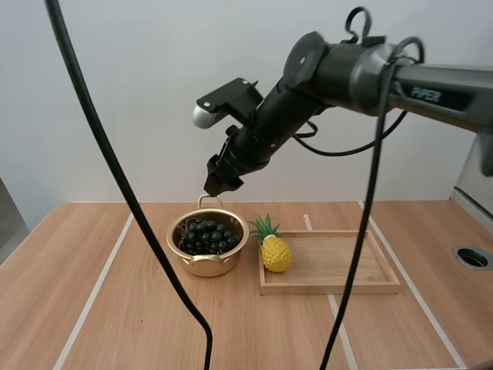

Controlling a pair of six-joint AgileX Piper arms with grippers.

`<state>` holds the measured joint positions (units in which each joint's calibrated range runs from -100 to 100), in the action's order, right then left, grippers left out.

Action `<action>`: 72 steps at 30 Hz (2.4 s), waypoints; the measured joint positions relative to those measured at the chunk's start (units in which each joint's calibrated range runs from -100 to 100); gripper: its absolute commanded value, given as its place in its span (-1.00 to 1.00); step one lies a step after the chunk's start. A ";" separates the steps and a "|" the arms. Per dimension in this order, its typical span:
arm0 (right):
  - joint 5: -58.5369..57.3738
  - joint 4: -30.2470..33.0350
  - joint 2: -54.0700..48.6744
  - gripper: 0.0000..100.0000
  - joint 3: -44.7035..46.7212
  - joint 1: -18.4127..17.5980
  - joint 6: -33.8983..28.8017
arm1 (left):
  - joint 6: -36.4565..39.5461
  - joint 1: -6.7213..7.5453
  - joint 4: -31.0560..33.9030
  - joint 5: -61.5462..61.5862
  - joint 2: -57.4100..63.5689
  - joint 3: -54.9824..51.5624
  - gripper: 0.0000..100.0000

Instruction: Open the pot, put the grape inside, and close it

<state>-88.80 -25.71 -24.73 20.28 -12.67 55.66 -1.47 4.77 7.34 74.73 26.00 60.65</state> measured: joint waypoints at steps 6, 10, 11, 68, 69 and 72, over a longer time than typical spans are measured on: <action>-9.14 0.72 -12.30 1.00 0.00 2.24 -2.17 | 0.00 0.00 0.00 0.00 0.00 0.00 -1.00; -9.94 2.53 -20.94 1.00 0.00 2.78 -3.74 | 0.00 0.00 0.00 0.00 0.00 0.00 -1.00; -9.94 3.06 -23.13 1.00 0.00 2.78 -4.33 | 0.00 0.00 0.00 0.00 0.00 0.00 -1.00; -11.20 19.07 -70.40 -1.00 23.22 -0.88 -17.87 | -10.26 0.00 -5.26 25.27 -6.02 -17.22 -1.00; -11.20 19.07 -70.40 -1.00 23.22 -0.88 -17.87 | -10.74 0.00 -5.26 25.27 -6.02 -18.89 -1.00; -11.20 19.07 -70.40 -1.00 23.22 -0.88 -17.87 | -12.27 0.00 -5.68 25.27 -6.02 -24.53 -1.00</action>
<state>-100.00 -6.64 -95.14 43.50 -13.55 37.79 -13.73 4.77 1.66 100.00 19.97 36.12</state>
